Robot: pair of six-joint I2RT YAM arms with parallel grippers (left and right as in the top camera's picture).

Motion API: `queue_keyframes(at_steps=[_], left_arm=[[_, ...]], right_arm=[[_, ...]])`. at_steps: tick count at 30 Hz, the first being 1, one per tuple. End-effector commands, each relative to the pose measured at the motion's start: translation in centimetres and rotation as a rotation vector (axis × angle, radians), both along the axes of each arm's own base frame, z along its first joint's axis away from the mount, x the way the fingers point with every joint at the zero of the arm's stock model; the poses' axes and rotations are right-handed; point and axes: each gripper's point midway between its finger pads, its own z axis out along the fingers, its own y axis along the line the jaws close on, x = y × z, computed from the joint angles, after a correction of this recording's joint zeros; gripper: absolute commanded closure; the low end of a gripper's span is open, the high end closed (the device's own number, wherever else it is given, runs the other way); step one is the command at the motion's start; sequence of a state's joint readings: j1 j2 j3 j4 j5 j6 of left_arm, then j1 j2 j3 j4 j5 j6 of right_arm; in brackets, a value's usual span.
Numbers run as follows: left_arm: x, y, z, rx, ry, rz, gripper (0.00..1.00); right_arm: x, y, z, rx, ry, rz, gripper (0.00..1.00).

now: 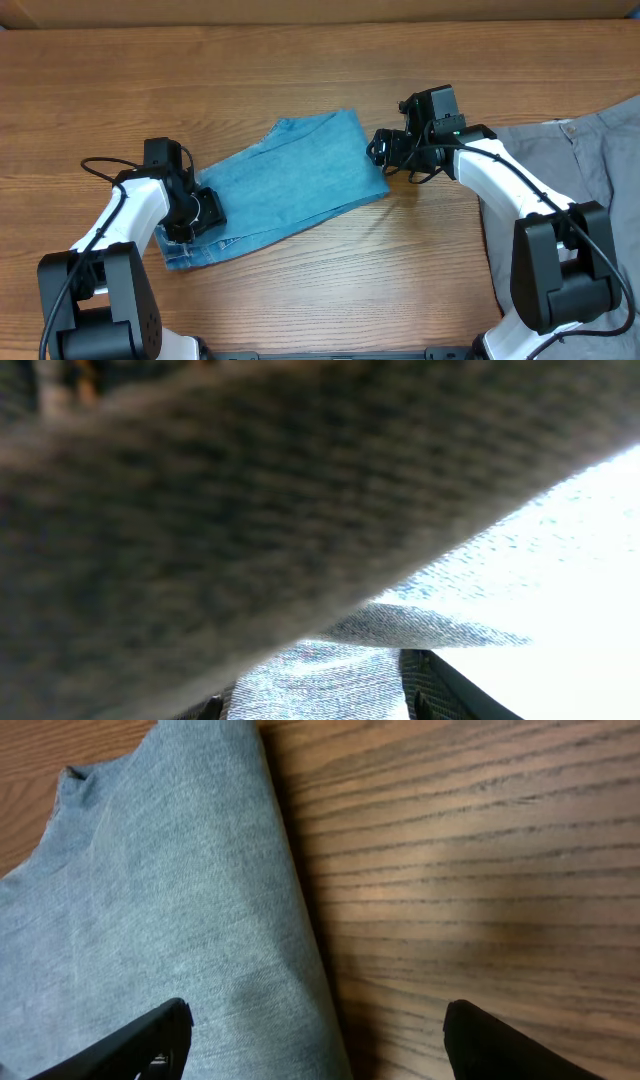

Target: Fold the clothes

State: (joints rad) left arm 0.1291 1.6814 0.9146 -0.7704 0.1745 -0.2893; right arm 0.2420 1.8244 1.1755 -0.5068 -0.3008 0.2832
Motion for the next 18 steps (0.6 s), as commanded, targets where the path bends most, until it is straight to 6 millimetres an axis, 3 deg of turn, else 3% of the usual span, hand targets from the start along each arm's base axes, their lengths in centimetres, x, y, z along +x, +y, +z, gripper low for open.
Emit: queue_keyframes(at_steps=[1,6,9,10,13,18], left_arm=[[-2.2,2.4,-1.9,0.108,0.105,0.024,0.41],[-1.7,2.0,-1.6,0.08,0.09,0.018,0.39],[-1.2,1.7,-0.8,0.057,0.083,-0.016,0.39],[-1.0,1.6,-0.2,0.048,0.085,-0.029,0.39],[-0.1,1.7,2.0,0.037,0.086,-0.06,0.39],[1.8,2.7,6.9,0.041,0.061,-0.057,0.38]], right_arm=[[-0.4,0.8,-1.4,0.021,0.026,0.051,0.18],[-1.6,2.6,-2.7,0.083,0.075,0.131,0.23],[-2.0,2.7,-3.2,0.083,0.096,0.137,0.27],[-2.0,3.0,-2.6,0.111,0.092,0.146,0.32],[-1.3,3.6,0.0,0.184,0.051,0.163,0.35],[-0.2,4.1,5.8,0.259,-0.003,0.136,0.43]])
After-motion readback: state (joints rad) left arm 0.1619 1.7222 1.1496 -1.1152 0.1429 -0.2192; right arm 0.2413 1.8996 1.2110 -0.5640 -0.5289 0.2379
